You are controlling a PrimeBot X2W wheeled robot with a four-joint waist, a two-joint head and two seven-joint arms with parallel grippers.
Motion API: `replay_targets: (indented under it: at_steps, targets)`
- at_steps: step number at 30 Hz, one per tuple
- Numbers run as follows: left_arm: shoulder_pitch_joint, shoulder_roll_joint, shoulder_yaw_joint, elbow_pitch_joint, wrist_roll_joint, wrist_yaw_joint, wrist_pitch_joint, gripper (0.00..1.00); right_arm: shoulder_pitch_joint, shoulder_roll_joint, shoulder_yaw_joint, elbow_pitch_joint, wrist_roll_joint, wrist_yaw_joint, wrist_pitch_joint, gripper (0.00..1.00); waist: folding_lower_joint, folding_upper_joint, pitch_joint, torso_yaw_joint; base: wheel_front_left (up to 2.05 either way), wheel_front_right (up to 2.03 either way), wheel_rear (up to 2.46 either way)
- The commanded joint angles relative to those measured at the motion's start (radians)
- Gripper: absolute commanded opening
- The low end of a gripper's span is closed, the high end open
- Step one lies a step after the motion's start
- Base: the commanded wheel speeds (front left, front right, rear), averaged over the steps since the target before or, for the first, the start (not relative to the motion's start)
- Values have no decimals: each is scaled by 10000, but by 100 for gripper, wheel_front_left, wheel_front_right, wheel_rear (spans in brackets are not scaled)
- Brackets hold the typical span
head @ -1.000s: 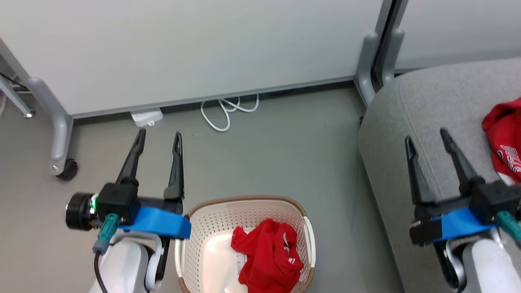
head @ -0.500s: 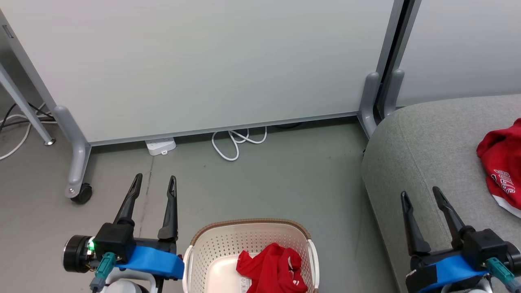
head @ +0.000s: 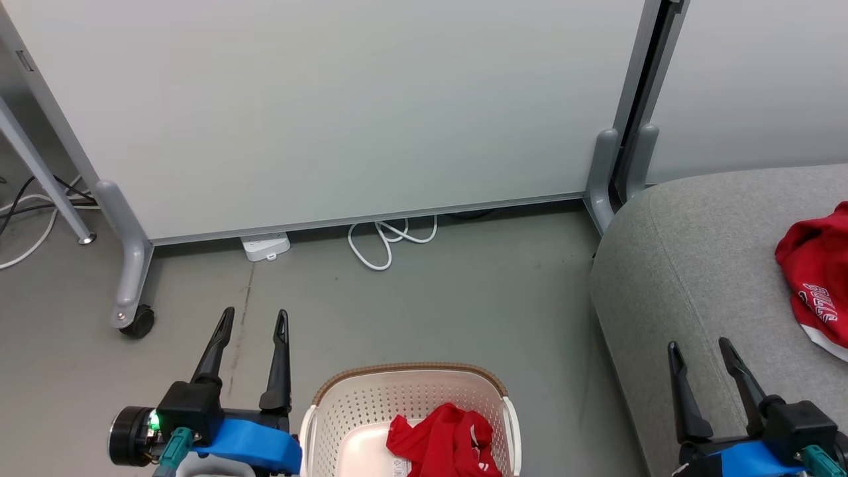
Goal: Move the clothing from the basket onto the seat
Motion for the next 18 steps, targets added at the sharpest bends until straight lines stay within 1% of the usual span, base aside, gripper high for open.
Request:
replay_targets:
  at_steps: [1,14,18]
  targets:
    - [101,-9,33,51,43,-33,-30,100,171,51,-31,27,55,1,-38,100,1,-1,-2,-6,0,0,0]
    - [66,-107,194,107,159,-133,-30,100,119,99,2,37,-26,1,-38,100,1,-1,56,-96,0,0,0]
    - [-76,-119,61,237,126,-186,-28,100,38,103,58,41,-40,1,-38,100,1,-1,128,-188,0,0,0]
